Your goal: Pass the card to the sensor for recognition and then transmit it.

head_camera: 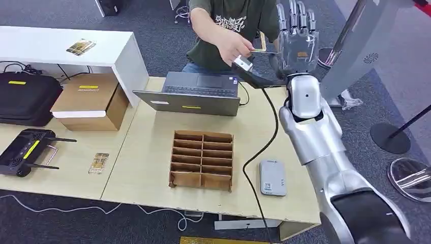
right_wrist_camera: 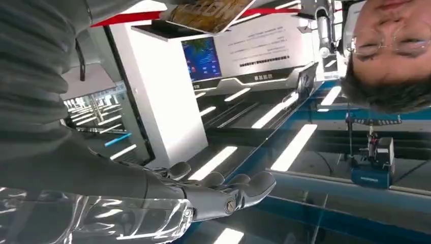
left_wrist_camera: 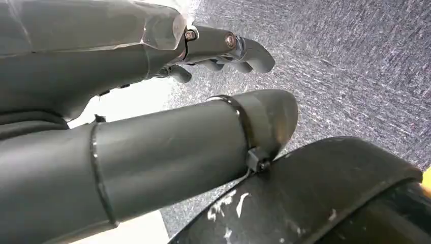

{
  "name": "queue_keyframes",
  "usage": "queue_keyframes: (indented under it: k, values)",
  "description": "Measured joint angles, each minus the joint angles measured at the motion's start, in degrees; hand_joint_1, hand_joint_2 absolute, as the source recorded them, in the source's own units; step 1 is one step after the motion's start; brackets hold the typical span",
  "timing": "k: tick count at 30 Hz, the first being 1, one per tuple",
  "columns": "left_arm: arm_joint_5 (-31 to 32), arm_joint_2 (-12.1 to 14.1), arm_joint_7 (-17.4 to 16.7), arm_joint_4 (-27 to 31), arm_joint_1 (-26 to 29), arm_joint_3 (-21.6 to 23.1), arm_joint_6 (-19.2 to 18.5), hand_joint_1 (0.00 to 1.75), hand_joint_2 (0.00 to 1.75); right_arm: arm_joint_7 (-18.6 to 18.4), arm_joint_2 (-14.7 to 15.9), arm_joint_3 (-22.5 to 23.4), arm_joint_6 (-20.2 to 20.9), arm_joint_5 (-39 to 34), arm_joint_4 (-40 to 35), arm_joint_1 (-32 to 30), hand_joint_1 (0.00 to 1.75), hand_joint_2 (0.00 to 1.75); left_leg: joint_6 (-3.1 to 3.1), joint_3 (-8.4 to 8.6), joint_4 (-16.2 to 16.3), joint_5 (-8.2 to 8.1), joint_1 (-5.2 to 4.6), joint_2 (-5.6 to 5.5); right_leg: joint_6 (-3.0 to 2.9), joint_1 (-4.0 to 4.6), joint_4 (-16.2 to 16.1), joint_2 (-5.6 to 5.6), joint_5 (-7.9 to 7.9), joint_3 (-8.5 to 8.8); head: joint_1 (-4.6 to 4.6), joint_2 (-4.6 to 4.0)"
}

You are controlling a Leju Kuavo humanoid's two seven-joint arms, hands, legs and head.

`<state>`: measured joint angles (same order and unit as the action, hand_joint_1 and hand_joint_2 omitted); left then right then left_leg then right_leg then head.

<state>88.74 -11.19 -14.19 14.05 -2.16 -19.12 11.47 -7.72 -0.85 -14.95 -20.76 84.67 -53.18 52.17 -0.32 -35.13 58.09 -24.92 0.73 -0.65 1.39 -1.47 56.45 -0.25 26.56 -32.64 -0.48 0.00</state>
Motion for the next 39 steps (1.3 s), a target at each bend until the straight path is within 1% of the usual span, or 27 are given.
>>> queue_keyframes:
  k: [8,9,10,11,12,39]
  values:
    - [0.0,0.0,-0.1,0.0,0.0,0.0,0.0,0.0,0.0,0.1,0.4,0.0,-0.3,-0.1,-0.4,-0.6,0.0,1.75,0.0,0.0,0.0,0.0,0.0,0.0,0.0,0.0,0.0,0.01,0.0,0.0,0.0,0.0]
    - [0.0,0.0,-0.1,0.0,0.0,0.0,0.0,0.0,0.0,0.1,0.4,0.0,-0.3,-0.2,-0.5,-0.6,0.33,1.75,0.0,0.0,0.0,0.0,0.0,0.0,0.0,0.0,0.0,0.01,0.0,0.0,0.02,0.0]
    - [0.0,0.0,-0.1,0.0,0.0,0.0,0.0,0.0,0.0,0.1,0.4,0.0,-0.3,-0.2,-0.5,-0.7,1.54,1.75,0.0,0.0,0.0,0.0,0.0,0.0,0.0,0.0,0.0,0.01,0.0,0.0,-0.02,0.0]
    - [0.0,0.1,-0.1,0.0,0.0,0.0,0.0,0.0,0.0,0.0,0.4,0.0,-0.3,-0.3,-0.5,-0.7,1.54,1.75,0.0,0.0,0.0,0.0,0.0,0.0,0.0,0.0,0.0,0.01,0.0,0.0,0.0,0.0]
    - [0.0,0.1,-0.1,0.0,0.0,0.0,-0.1,0.0,0.0,0.0,0.4,0.0,-0.2,-0.4,-0.5,-0.8,1.75,1.75,0.0,0.0,0.0,0.0,0.0,0.0,0.0,0.0,0.0,0.01,0.0,0.0,0.0,0.0]
    - [0.0,0.1,-0.1,0.0,0.0,0.0,-0.2,0.0,0.0,-0.5,0.5,0.0,-0.1,-0.7,-1.7,-1.7,1.75,1.75,0.0,-0.01,0.0,0.0,0.0,0.0,0.0,0.0,0.0,0.0,0.0,0.0,0.0,0.0]
